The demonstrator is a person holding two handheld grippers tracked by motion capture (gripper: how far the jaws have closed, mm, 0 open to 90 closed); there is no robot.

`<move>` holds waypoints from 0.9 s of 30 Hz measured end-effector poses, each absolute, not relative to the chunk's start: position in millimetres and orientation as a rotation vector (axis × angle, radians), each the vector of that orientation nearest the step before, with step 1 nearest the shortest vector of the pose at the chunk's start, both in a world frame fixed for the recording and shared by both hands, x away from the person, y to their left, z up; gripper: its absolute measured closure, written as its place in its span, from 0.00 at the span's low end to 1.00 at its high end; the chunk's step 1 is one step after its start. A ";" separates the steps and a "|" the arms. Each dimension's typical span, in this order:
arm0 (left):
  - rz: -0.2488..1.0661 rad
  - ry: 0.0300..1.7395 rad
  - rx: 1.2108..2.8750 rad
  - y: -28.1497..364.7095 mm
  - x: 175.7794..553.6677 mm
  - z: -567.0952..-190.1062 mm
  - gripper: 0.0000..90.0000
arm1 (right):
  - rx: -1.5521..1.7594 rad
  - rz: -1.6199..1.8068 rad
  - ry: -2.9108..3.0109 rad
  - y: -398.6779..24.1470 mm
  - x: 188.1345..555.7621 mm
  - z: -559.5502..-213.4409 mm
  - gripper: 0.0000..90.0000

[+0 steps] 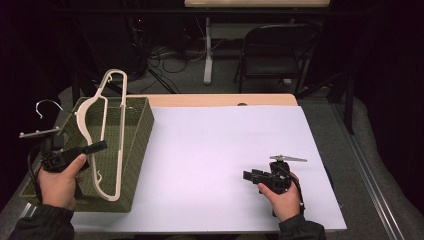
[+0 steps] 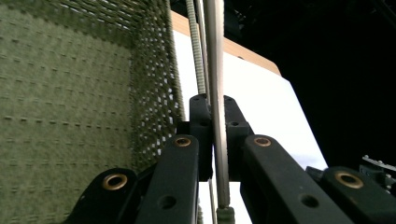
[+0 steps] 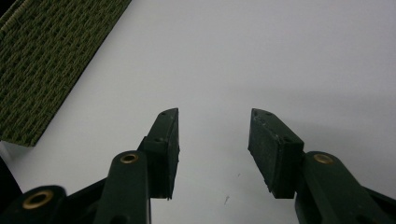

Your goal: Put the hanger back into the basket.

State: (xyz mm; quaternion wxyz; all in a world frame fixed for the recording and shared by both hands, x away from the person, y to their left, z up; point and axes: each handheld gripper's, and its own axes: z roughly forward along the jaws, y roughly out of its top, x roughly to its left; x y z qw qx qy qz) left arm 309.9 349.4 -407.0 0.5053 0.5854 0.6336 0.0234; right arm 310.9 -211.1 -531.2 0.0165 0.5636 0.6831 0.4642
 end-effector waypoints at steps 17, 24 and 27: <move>0.028 1.573 1.546 397.6 329.3 -392.4 0.97 | 1.775 1.447 2.092 -211.1 311.6 -534.5 0.59; 0.106 1.509 1.696 425.5 344.3 -382.1 0.97 | 1.770 1.443 2.096 -211.7 312.2 -535.6 0.59; 0.116 1.490 1.746 433.7 351.1 -379.7 0.97 | 1.775 1.443 2.092 -211.4 312.2 -536.0 0.59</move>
